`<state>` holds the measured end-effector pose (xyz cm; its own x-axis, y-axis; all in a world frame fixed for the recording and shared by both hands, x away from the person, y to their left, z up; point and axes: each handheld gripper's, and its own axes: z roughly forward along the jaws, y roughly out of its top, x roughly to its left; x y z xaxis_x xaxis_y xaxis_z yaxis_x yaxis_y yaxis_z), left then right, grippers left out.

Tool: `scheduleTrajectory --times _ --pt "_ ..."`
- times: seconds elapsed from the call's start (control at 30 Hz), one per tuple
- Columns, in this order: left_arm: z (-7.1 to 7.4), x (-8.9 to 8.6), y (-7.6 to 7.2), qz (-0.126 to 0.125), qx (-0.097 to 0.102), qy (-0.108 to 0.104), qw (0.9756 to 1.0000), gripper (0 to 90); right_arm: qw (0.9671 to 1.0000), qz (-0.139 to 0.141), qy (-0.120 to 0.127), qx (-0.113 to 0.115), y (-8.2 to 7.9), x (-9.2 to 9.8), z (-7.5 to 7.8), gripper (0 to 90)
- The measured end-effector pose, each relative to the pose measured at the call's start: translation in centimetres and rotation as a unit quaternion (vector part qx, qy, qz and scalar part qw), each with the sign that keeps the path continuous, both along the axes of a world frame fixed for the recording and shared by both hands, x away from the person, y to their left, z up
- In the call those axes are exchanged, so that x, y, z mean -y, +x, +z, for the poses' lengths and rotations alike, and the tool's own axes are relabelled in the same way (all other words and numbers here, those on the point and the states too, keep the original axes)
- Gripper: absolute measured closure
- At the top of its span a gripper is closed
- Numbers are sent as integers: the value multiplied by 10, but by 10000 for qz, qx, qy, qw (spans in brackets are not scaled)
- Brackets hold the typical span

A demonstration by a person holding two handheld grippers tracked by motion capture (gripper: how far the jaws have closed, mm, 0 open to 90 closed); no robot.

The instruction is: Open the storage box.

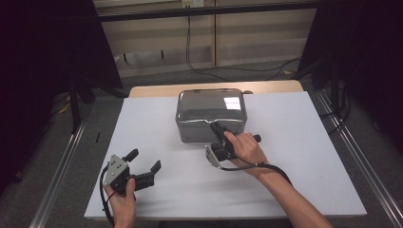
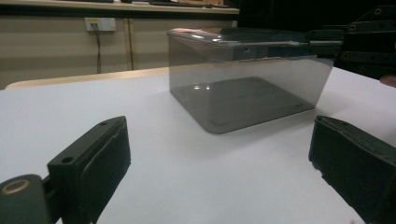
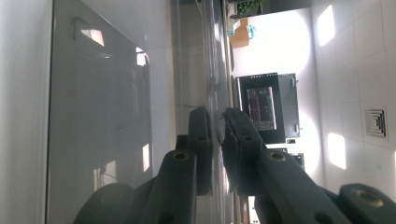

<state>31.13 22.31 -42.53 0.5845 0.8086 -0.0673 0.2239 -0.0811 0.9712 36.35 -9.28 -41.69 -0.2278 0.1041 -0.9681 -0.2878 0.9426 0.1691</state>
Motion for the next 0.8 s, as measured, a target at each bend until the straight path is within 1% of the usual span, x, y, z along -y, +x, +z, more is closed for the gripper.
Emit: scheduleTrajectory --times 0.07,0.1,0.2,0.27,0.3,0.33,0.4,0.43,0.47,0.53,0.57,0.6,0.67,0.73,0.8 --pt "1 3 4 -52 48 -60 10000 50 10000 4 4 -7 0 0 0 820" --pt "2 5 6 -73 48 -18 10000 46 10000 11 -7 -9 0 0 0 819" --pt "1 7 12 -314 33 -160 9994 42 10000 9 24 -17 1 0 0 816" --pt "1 9 17 -272 98 -80 9996 37 10000 5 29 0 1 0 0 816" --pt "1 10 20 -287 133 -94 9995 39 10000 -2 21 -6 1 0 1 815" --pt "2 11 24 -295 151 -57 9994 39 10000 -2 21 -6 1 0 1 815" --pt "2 13 31 -267 188 -86 9994 40 10000 -11 43 -11 2 1 1 814" --pt "2 14 35 -305 171 -72 9994 38 9999 -28 109 -46 2 1 2 812" --pt "2 15 38 -304 181 -91 9993 38 9999 -28 109 -46 2 1 2 812" --pt "2 18 43 -352 166 -32 9992 32 10000 -10 92 -37 3 1 2 813" --pt "3 19 45 -392 190 10 9991 36 10000 -16 87 -31 2 1 2 814" --pt "2 20 47 -386 207 -6 9990 40 9999 -17 101 -36 2 1 3 813" --pt "2 22 51 -398 176 1 9991 41 9999 -8 105 -29 3 2 3 814" --pt "3 24 57 -432 185 39 9989 45 10000 2 88 -10 3 2 4 816" --pt "4 27 63 -489 117 99 9987 66 9999 -8 116 -11 3 1 5 816"
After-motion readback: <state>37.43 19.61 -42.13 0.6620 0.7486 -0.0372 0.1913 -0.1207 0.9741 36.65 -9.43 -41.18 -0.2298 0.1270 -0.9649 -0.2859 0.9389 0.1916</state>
